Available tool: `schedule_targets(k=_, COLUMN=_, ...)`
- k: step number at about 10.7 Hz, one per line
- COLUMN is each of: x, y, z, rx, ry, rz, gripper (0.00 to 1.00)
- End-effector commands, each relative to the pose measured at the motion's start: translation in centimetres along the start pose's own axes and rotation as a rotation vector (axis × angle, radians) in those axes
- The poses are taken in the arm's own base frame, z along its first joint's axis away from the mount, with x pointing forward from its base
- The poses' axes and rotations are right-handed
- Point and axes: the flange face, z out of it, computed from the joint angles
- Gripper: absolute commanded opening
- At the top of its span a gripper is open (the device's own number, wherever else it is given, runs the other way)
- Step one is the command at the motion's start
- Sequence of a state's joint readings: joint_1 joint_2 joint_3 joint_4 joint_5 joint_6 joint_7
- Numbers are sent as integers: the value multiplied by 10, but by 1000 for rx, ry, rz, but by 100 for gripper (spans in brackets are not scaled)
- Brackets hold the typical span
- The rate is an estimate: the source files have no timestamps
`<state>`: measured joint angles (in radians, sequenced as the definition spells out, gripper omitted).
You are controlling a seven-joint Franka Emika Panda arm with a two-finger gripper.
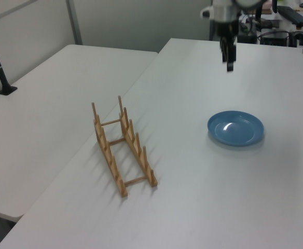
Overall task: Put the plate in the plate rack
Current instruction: 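Move the gripper down to the rim of the light blue plate, then close the gripper on the plate rim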
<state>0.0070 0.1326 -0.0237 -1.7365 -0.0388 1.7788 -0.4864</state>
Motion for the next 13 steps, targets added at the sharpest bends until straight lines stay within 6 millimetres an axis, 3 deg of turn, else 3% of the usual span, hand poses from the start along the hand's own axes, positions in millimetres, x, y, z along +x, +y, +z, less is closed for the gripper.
schedule_targets(k=1, x=27, y=-18, z=75, rx=-20, ry=-65, rz=-107, gripper=60)
schedule_targets(k=4, x=51, y=-26, z=129, rx=-42, ry=-108, rz=-148, gripper=59)
schedule_targets(k=7, x=60, y=-31, z=154, rx=-39, ry=-131, rz=-163, gripper=56)
schedule_targets(k=10, x=68, y=-41, z=171, rx=-43, ry=-147, rz=-184, gripper=31)
schedule_targets(k=11, x=68, y=-41, z=169, rx=-44, ry=-148, rz=-167, gripper=15)
schedule_targets(k=13, x=68, y=-39, z=158, rx=-48, ry=-140, rz=-134, gripper=0)
